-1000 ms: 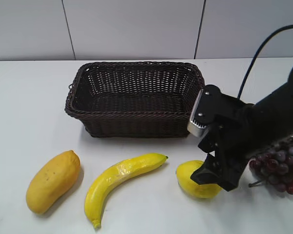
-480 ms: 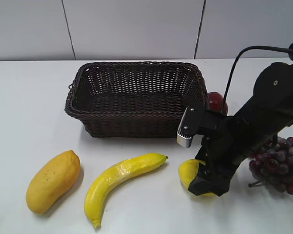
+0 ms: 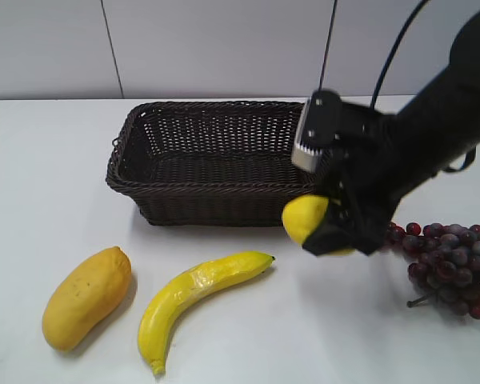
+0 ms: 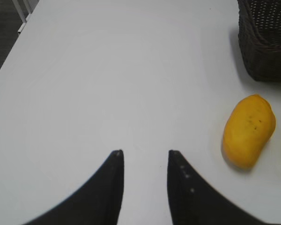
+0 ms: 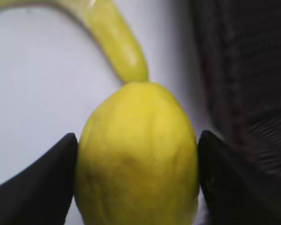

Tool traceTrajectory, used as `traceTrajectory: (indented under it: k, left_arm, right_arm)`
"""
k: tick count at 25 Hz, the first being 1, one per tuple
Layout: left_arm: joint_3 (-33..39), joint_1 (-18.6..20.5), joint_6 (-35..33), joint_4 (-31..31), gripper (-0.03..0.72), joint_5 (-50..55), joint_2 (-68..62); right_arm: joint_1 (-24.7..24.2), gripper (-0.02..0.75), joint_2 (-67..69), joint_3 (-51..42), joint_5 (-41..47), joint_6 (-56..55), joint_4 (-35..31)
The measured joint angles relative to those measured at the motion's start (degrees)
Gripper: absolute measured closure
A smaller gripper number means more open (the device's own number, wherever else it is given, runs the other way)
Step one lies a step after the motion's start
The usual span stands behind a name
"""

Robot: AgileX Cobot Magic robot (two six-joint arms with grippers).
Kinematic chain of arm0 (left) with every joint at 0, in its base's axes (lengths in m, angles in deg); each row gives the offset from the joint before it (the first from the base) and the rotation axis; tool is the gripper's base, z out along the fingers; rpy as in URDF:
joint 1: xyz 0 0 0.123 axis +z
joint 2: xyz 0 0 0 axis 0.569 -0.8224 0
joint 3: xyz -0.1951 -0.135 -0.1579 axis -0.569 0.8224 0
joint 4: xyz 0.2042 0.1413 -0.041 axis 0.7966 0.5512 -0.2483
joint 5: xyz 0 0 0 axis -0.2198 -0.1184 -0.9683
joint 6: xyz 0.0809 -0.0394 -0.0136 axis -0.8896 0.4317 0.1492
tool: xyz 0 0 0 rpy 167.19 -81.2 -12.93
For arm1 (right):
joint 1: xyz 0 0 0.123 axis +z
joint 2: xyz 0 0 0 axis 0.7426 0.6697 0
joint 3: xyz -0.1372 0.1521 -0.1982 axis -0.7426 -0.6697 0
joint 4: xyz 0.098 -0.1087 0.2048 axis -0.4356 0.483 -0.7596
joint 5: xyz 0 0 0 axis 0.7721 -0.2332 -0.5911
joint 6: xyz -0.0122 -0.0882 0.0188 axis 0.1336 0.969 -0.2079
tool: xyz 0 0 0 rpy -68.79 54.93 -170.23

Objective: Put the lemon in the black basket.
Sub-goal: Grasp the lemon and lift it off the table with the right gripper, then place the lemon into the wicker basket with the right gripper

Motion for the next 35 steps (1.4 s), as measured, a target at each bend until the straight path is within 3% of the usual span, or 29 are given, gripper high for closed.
traceTrajectory:
  k: [6, 10, 14, 26, 29, 35]
  left_arm:
    - [0.0, 0.0, 0.0, 0.0, 0.449, 0.0, 0.0]
    - [0.0, 0.0, 0.0, 0.0, 0.449, 0.0, 0.0]
    - [0.0, 0.0, 0.0, 0.0, 0.449, 0.0, 0.0]
    - [0.0, 0.0, 0.0, 0.0, 0.449, 0.0, 0.0]
    - [0.0, 0.0, 0.0, 0.0, 0.449, 0.0, 0.0]
    - [0.0, 0.0, 0.0, 0.0, 0.449, 0.0, 0.0]
  right_arm:
    - [0.0, 0.186, 1.9, 14.7, -7.4, 0.0, -2.1]
    - [0.0, 0.186, 8.6, 22.0, -15.2, 0.0, -10.7]
    - [0.0, 0.186, 16.9, 26.9, -16.8, 0.0, -17.4]
    - [0.0, 0.186, 29.5, 28.7, -13.5, -2.0, -18.8]
    - [0.0, 0.104, 29.8, 28.7, -13.6, -3.7, -18.7]
    - [0.0, 0.093, 28.0, 28.8, -13.5, -4.3, -18.4]
